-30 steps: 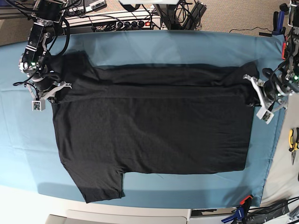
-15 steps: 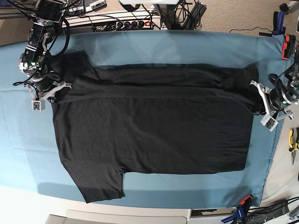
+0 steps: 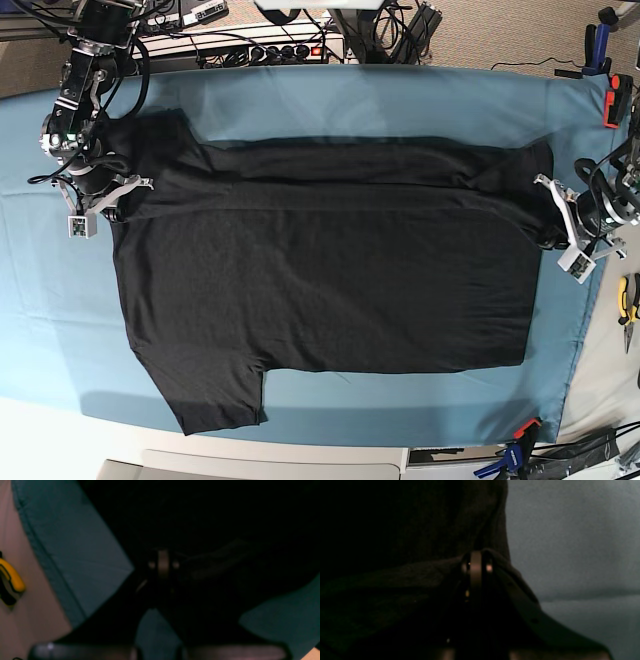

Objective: Fold the T-shirt properly
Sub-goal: 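Smooth the folded edge and open both grippers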

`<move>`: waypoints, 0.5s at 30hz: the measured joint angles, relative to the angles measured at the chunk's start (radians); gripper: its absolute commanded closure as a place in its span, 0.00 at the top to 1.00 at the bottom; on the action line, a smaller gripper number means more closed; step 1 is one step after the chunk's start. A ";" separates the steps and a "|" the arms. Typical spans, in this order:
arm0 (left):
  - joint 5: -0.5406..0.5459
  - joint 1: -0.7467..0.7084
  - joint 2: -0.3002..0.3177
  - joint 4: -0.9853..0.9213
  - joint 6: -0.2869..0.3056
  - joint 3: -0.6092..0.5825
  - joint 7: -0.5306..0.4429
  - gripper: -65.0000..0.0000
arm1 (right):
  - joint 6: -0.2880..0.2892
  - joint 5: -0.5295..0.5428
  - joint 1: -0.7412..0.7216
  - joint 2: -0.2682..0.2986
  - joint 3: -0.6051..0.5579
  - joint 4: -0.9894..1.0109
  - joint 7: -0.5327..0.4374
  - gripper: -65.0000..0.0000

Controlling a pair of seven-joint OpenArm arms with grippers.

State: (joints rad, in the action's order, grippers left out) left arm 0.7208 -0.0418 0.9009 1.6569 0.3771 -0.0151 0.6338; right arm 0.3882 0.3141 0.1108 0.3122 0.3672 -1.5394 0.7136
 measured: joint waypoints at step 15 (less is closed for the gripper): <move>-0.035 0.204 0.000 -0.134 0.000 -0.276 -0.008 0.00 | 0.000 0.000 0.000 0.000 0.000 0.000 0.000 0.00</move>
State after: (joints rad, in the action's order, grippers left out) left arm 0.6853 0.1627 0.9009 1.5227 0.3775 -0.2909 0.6254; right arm 0.3882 0.3141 0.1108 0.3122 0.3672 -1.5394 0.7136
